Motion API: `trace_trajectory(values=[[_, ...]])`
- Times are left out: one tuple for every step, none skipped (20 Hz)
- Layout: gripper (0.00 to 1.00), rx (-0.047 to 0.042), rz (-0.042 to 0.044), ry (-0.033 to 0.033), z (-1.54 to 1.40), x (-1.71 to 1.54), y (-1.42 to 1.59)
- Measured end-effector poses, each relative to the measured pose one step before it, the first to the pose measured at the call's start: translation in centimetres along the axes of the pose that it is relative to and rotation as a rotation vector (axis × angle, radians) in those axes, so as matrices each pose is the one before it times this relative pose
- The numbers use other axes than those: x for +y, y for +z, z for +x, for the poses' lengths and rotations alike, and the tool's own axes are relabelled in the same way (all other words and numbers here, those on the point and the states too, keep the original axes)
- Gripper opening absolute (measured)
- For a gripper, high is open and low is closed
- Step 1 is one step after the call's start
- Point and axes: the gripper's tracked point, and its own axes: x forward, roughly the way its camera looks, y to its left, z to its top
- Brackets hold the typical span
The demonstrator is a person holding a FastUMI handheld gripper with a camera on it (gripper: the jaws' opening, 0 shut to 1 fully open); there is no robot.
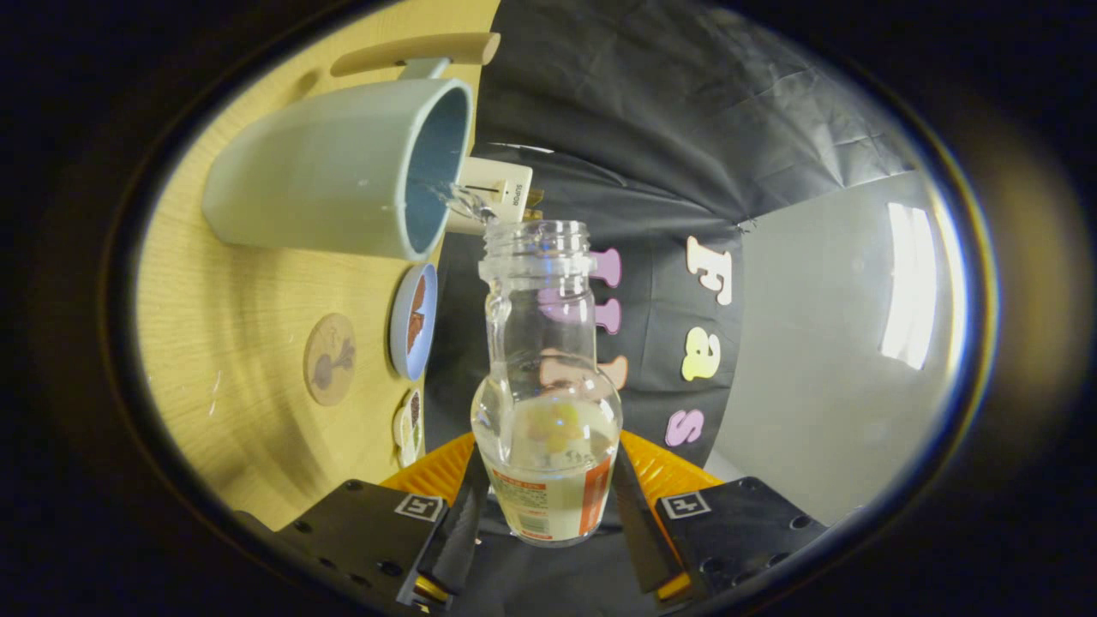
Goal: Take the bottle from table, then pour the juice into the cup, finally place the bottle on the coaster
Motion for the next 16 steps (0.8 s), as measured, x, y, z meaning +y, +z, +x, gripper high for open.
trace_trajectory(values=[[0.77,-0.00109,-0.00187,-0.00123,0.065,-0.081,0.022],[0.77,-0.00066,-0.00078,0.00159,-0.071,0.067,-0.016],[0.77,-0.00075,-0.00169,-0.00138,-0.046,-0.066,0.026],[0.77,-0.00051,-0.00403,-0.00246,-0.035,-0.085,-0.019],[0.76,-0.00072,-0.00376,-0.00371,-0.046,-0.126,0.033],[0.76,-0.00121,-0.00253,-0.00372,-0.058,-0.097,0.034],[0.76,-0.00111,-0.00282,-0.00357,0.048,-0.044,-0.004],[0.76,-0.00123,-0.00351,-0.00412,-0.061,-0.07,0.014],[0.76,-0.00175,-0.00329,-0.00304,0.127,0.01,0.054],[0.76,-0.00145,-0.00182,-0.00024,0.029,0.032,0.045],[0.76,-0.00287,-0.00236,-0.00124,0.07,-0.079,0.074],[0.76,-0.00341,-0.00467,-0.00263,0.002,-0.093,0.111],[0.76,-0.00279,-0.00471,-0.00661,0.024,-0.261,0.086],[0.76,-0.00328,-0.00364,-0.00592,0.056,-0.236,0.066],[0.76,-0.00193,-0.00163,-0.00417,0.148,-0.158,0.019],[0.76,-0.00078,-0.00036,-0.00361,0.066,-0.159,0.112]])
